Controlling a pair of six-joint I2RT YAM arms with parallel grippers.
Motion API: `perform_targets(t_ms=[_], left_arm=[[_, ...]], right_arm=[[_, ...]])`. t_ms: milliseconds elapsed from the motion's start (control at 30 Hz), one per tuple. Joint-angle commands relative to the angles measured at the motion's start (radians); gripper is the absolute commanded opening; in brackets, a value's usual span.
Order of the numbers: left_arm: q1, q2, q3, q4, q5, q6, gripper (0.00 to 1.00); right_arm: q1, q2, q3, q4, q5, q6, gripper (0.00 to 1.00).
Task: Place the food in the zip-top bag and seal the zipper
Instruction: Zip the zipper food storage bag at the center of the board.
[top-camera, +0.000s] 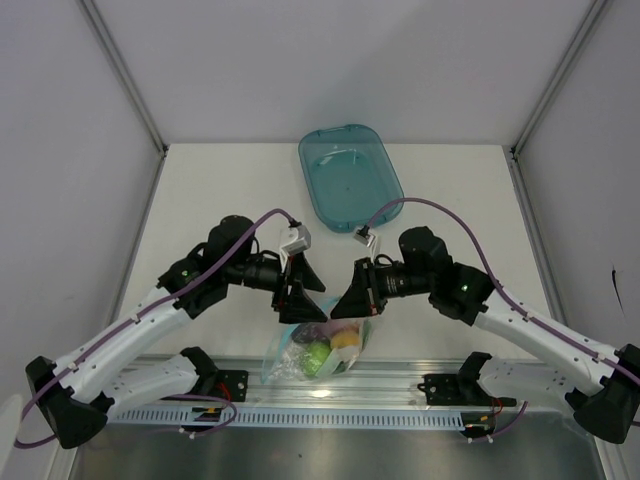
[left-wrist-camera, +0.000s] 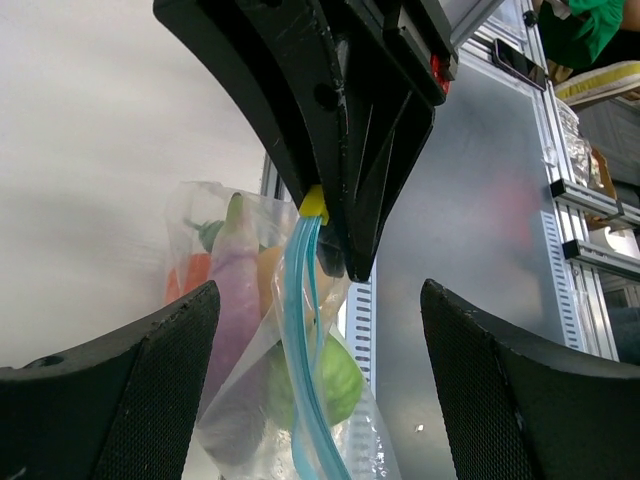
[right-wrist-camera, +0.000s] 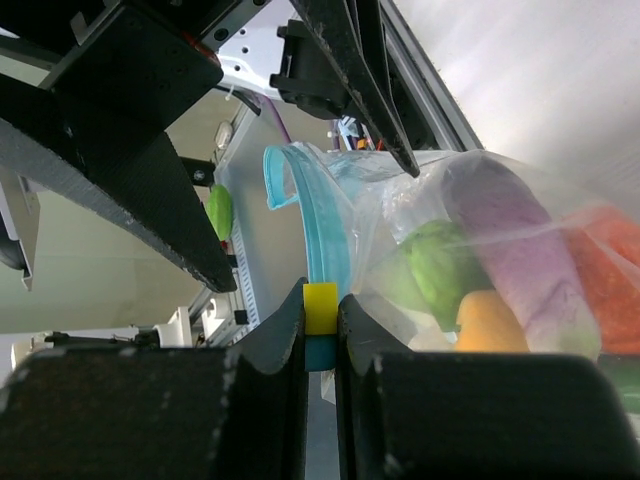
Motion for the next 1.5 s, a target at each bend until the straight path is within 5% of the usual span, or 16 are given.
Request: perform_targets(t_ms=[0, 333, 433, 467, 500, 533, 567, 600, 733, 900, 1233, 1300, 1467], left_arm=[[-0.022, 0.005, 0.012, 0.018, 0.027, 0.025, 0.83], [-0.068, 0.081, 0.012, -0.054, -0.007, 0.052, 0.77], [-0.067, 0.101, 0.014, -0.077, 0.007, 0.054, 0.58], [-0.068, 0.107, 0.012, -0.081, 0.005, 0.046, 0.38], [-0.067, 0.120, 0.012, -0.085, 0.002, 0.043, 0.29], [-0.067, 0.125, 0.012, -0.094, 0.004, 0.043, 0.22], [-0.067, 0.133, 0.007, -0.096, 0.010, 0.043, 0.06], [-0.067, 0.136, 0.009, -0.096, 0.009, 0.037, 0.01], [-0.067, 0.127, -0.008, -0.082, 0.002, 0.022, 0.01], [-0.061, 0.105, -0.017, -0.064, 0.045, 0.006, 0.01], [-0.019, 0.062, -0.071, 0.070, 0.206, -0.125, 0.01], [-0.019, 0.061, -0.091, 0.116, 0.241, -0.193, 0.01], [-0.019, 0.061, -0.134, 0.295, 0.272, -0.334, 0.01]], right_arm=[[0.010, -0.019, 0.003, 0.075, -0.005, 0.039, 0.00], [0.010, -0.039, 0.005, 0.103, 0.009, 0.072, 0.00], [0.010, -0.042, 0.003, 0.088, 0.026, 0.049, 0.00], [0.010, -0.042, 0.003, 0.078, 0.034, 0.038, 0.01], [0.011, -0.042, 0.003, 0.068, 0.044, 0.027, 0.06], [0.010, -0.039, 0.010, 0.031, 0.070, -0.002, 0.24], [0.010, -0.038, 0.013, 0.013, 0.080, -0.017, 0.30], [0.010, -0.038, 0.014, 0.000, 0.083, -0.031, 0.36], [0.007, -0.042, 0.049, -0.107, 0.179, -0.102, 0.72], [0.008, -0.079, 0.086, -0.241, 0.264, -0.217, 1.00], [0.062, -0.226, -0.053, -0.110, 0.339, -0.247, 0.99], [0.067, -0.216, -0.070, -0.067, 0.310, -0.260, 0.87], [0.094, -0.179, -0.076, -0.008, 0.325, -0.296, 0.76]])
